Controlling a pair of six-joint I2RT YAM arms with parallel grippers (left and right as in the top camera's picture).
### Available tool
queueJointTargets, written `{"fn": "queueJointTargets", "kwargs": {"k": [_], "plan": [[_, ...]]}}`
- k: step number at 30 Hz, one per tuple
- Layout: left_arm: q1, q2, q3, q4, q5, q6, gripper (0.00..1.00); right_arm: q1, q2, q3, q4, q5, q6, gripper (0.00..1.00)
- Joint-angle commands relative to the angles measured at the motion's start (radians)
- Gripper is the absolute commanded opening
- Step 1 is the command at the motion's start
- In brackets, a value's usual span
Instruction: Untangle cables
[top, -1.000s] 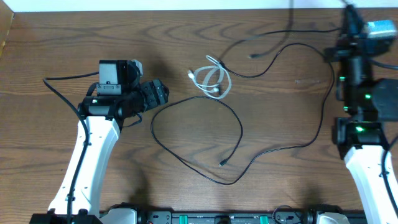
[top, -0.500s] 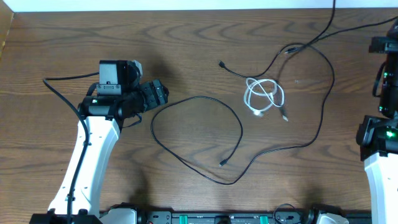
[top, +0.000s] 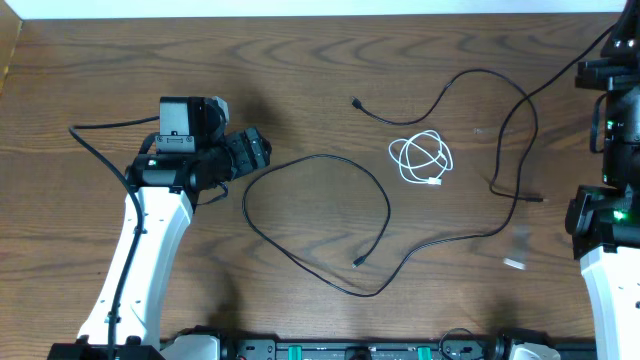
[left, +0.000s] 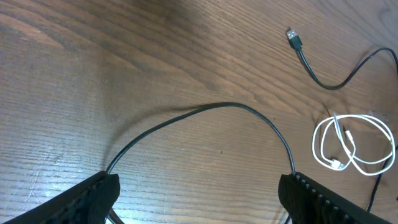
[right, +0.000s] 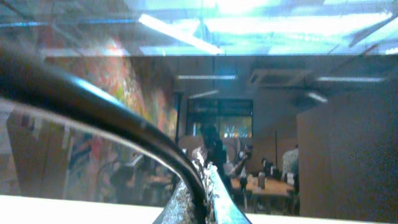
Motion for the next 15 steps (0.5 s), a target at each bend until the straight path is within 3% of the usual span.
{"fn": "queueJointTargets", "kwargs": {"k": [1, 9, 15], "plan": [[0.000, -0.004, 0.019, -0.004, -0.014, 0.005, 0.87, 0.003, -0.004, 0.026, 0.011, 0.035, -0.017, 0.01], [0.000, -0.004, 0.019, -0.004, -0.014, 0.005, 0.87, 0.001, -0.004, 0.036, -0.018, 0.164, -0.288, 0.01], [0.000, -0.004, 0.019, -0.004, -0.014, 0.005, 0.87, -0.050, -0.003, 0.036, -0.122, 0.288, -0.386, 0.01]]}}
